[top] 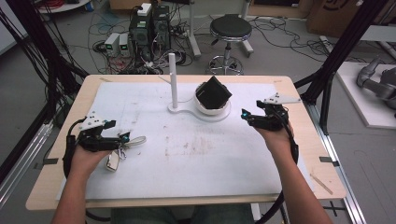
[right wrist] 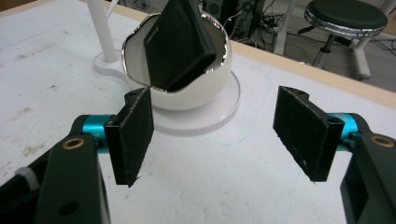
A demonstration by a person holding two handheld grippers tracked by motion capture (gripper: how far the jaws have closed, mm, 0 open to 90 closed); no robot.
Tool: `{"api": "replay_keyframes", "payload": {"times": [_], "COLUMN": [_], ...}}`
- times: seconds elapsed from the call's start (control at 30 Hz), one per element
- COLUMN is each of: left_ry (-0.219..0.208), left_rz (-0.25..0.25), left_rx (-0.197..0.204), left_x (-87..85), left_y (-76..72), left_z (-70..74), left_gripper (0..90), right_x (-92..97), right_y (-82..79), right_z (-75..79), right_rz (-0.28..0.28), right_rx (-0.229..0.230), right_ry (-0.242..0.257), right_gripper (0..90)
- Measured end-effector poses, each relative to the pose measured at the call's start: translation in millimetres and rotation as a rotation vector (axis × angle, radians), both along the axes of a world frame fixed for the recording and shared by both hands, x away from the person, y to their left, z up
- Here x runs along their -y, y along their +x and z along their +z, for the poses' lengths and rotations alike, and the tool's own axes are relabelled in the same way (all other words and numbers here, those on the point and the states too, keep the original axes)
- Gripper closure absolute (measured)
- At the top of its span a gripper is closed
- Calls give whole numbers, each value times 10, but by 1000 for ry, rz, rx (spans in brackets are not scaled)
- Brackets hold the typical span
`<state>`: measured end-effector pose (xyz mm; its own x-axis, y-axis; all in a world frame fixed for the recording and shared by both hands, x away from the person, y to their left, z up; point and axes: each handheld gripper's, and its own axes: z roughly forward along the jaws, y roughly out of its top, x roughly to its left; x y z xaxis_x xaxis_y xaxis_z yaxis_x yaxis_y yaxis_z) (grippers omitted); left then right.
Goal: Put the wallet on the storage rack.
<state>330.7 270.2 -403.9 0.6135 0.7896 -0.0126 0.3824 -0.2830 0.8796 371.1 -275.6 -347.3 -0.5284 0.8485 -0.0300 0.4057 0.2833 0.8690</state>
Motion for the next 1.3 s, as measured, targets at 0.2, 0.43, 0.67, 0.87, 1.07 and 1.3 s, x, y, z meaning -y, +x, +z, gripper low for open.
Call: {"api": "replay_keyframes", "payload": {"times": [0.2,0.43,0.67,0.87,1.07,1.3], "left_ry": [-2,-5,-6,-2,10,8], "left_rz": [-4,-10,-34,-51,-53,-51], "left_rx": [-4,-1,-16,-18,-19,-20], "left_x": [5,-1,78,139,165,141], "left_y": [2,8,29,36,32,18], "left_z": [-18,-29,-75,-70,-74,-73], "left_gripper": [221,221,221,221,221,221], "right_x": [39,28,60,107,139,108], "right_y": [-111,-224,-241,-261,-256,-243], "right_z": [-177,-396,-588,-624,-626,-641], "right_rz": [0,16,21,15,4,9], "right_rx": [-21,2,-20,-32,-29,-39], "right_ry": [40,84,87,43,41,26], "right_gripper": [254,216,209,210,210,210]}}
